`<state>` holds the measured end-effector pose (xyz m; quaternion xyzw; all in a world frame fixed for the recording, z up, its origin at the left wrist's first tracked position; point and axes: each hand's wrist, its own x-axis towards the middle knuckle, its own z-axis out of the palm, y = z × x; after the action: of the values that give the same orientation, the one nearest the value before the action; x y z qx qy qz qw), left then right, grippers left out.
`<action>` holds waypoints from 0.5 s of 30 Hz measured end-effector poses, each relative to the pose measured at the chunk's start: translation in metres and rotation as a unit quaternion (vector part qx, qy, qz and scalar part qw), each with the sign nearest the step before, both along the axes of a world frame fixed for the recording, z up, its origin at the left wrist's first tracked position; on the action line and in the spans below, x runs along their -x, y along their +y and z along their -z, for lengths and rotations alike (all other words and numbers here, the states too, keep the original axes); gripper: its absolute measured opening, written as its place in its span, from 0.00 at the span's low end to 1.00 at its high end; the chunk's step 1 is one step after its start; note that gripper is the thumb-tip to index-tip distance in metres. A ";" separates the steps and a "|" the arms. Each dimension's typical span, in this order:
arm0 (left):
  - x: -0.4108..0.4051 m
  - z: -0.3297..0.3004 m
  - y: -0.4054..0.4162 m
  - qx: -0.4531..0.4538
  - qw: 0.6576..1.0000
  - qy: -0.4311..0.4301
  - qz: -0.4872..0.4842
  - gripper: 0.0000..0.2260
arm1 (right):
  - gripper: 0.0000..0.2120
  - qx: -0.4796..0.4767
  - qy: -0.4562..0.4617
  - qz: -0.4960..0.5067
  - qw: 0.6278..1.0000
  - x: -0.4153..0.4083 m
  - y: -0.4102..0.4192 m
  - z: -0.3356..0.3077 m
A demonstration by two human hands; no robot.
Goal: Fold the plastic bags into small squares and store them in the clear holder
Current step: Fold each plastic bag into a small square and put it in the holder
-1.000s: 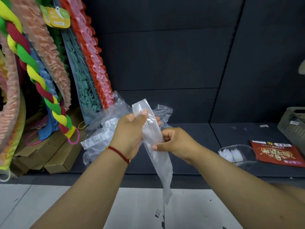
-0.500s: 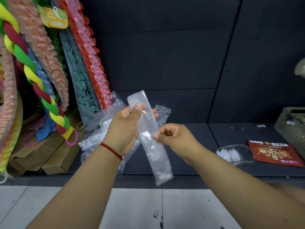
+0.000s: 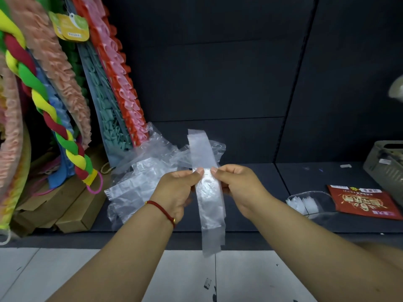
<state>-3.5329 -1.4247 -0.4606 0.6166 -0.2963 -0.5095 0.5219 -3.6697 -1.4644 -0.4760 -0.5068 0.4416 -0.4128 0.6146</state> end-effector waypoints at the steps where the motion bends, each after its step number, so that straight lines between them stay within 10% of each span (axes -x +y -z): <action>1: -0.001 0.000 0.000 -0.001 1.000 0.005 -0.004 0.07 | 0.08 -0.003 -0.002 0.003 1.000 0.000 0.000 0.000; 8: 0.004 -0.008 0.006 0.081 0.995 -0.053 -0.026 0.07 | 0.11 0.011 0.027 0.009 1.000 0.002 -0.002 -0.010; 15: 0.000 -0.014 0.016 0.261 0.942 -0.201 0.060 0.33 | 0.15 -0.020 -0.006 -0.028 0.999 0.017 -0.008 -0.031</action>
<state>-3.5333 -1.4087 -0.4464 0.5294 -0.5536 -0.3103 0.5630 -3.6869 -1.4723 -0.4454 -0.5045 0.4316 -0.3891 0.6387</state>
